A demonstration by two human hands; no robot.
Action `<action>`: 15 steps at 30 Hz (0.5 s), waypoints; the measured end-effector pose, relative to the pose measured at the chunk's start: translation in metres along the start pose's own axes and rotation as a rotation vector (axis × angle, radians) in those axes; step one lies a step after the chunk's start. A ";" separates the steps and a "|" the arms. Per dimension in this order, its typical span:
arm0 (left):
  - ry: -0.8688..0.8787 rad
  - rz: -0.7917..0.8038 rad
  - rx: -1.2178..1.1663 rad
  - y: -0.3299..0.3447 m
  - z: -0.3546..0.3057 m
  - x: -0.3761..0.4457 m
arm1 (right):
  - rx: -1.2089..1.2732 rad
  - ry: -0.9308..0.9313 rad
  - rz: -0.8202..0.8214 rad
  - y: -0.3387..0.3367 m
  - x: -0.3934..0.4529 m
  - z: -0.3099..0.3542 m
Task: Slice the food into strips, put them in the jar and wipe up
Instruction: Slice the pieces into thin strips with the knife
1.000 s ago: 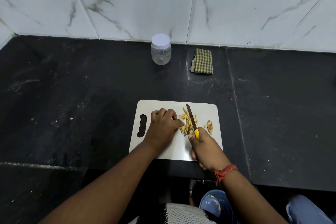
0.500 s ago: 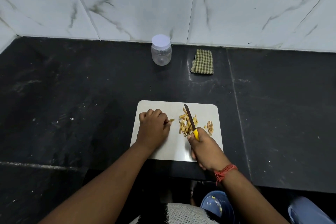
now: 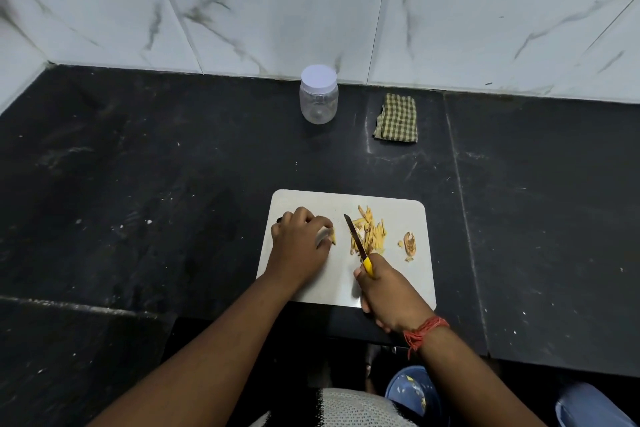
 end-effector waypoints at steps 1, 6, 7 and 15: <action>0.004 0.008 0.002 0.000 0.000 0.000 | -0.023 0.010 0.011 0.003 0.000 -0.001; -0.075 0.029 -0.062 0.004 0.003 0.002 | -0.124 0.013 0.033 0.014 0.004 -0.001; -0.095 0.035 -0.080 0.005 0.003 0.002 | -0.155 0.008 0.033 0.015 0.005 0.000; -0.178 0.054 -0.163 0.006 0.005 0.005 | -0.306 -0.030 0.010 0.023 0.016 -0.002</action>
Point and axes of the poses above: each hand's wrist, its own x-axis towards the middle knuckle, its own y-axis out of the palm, z = x × y, the point moved 5 cm from there along x, towards the middle knuckle, and after that the axes turned 5 degrees about -y, right-handed, at the moved point
